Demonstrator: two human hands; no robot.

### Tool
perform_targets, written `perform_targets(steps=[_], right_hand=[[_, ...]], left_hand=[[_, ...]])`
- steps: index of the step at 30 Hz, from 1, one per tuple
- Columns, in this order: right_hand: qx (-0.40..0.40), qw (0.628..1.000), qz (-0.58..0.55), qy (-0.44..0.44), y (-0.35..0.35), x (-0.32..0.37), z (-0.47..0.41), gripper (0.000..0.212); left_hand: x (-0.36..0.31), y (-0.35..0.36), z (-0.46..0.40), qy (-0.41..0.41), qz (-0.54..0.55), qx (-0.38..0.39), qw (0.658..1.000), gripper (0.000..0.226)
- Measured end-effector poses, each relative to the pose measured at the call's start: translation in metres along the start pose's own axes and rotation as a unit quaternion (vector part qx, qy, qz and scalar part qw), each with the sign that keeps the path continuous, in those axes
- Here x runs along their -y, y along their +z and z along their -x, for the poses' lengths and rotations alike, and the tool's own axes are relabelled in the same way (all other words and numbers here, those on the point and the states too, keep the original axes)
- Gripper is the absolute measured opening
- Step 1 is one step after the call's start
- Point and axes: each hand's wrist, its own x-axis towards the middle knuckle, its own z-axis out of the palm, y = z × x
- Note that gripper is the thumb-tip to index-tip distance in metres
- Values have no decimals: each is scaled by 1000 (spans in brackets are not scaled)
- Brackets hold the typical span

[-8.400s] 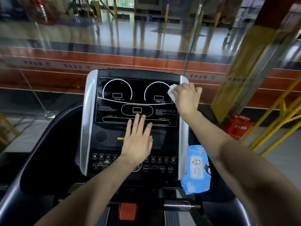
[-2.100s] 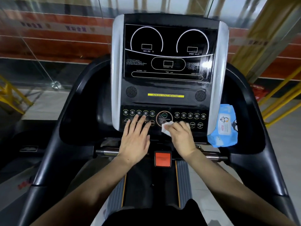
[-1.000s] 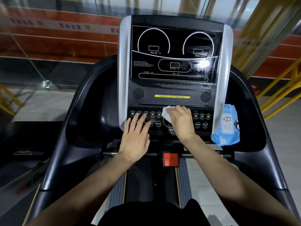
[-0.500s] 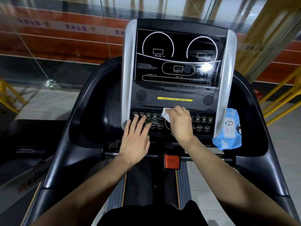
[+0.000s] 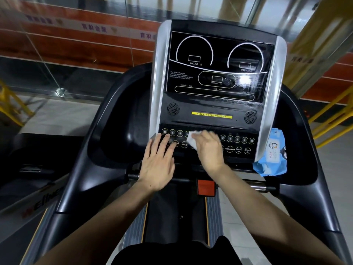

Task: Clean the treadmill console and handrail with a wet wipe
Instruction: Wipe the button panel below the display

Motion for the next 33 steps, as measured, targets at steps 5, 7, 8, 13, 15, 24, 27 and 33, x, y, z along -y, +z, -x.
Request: perform_targets(steps=[5,7,8,13,15,24,27,33], right_hand=[[52,995,0,-83,5,2,34,41],[47,996,14,-77,2,1,6,40],[40,997,22,-58,-1,1,-10,40],[15,1000,10,15,-1,15,-9,37],[39,999,6,-29,5,20,24,35],[27,999,35,19,-2,20,-35,40],[29,999,31,-27,7,22,-1,38],[48,991,30,-118,5,20,1,37]], left_hand=[[12,0,7,-7,-3,-2,1000,57],[14,-1,8,-10,-2,5,1000,57],[14,-2,9,-11,0,8,1000,57],[14,-4,9,-11,12,17,1000,59],[17,-4,9,-17,17,17,1000,60],[19,-4,14,-42,51,27,997,58],[21,-3,15,-42,71,36,996,58],[30,-1,17,-52,91,56,993,57]])
